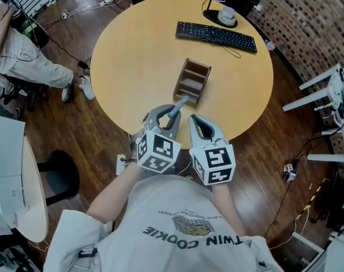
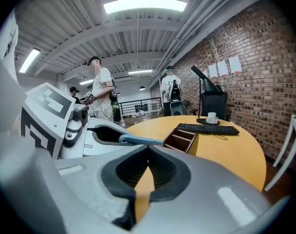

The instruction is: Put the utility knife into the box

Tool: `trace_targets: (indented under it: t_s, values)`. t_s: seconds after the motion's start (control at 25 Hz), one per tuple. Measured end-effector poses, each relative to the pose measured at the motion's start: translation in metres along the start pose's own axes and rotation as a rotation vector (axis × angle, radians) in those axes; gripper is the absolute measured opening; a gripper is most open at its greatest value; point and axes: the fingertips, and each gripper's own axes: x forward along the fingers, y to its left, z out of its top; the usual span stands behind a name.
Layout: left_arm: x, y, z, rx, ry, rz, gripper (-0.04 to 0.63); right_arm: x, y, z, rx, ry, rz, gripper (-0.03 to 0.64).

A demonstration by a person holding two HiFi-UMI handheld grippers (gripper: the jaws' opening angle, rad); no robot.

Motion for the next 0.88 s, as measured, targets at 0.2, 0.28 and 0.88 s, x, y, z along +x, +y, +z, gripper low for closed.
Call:
trace_targets:
  t_s: [0.2, 0.28, 0.88]
  values:
    - [0.014, 0.009, -0.003, 0.163, 0.035, -0.036, 0.071, 0.01, -0.004, 0.002, 0.02, -0.005, -0.042, -0.002]
    - [0.022, 0.01, -0.005, 0.241, 0.056, -0.049, 0.071, 0.012, -0.007, 0.002, 0.026, -0.005, -0.055, -0.002]
    - [0.067, 0.007, -0.025, 0.712, 0.196, -0.174, 0.071, 0.021, -0.022, -0.001, 0.028, -0.003, -0.155, 0.0]
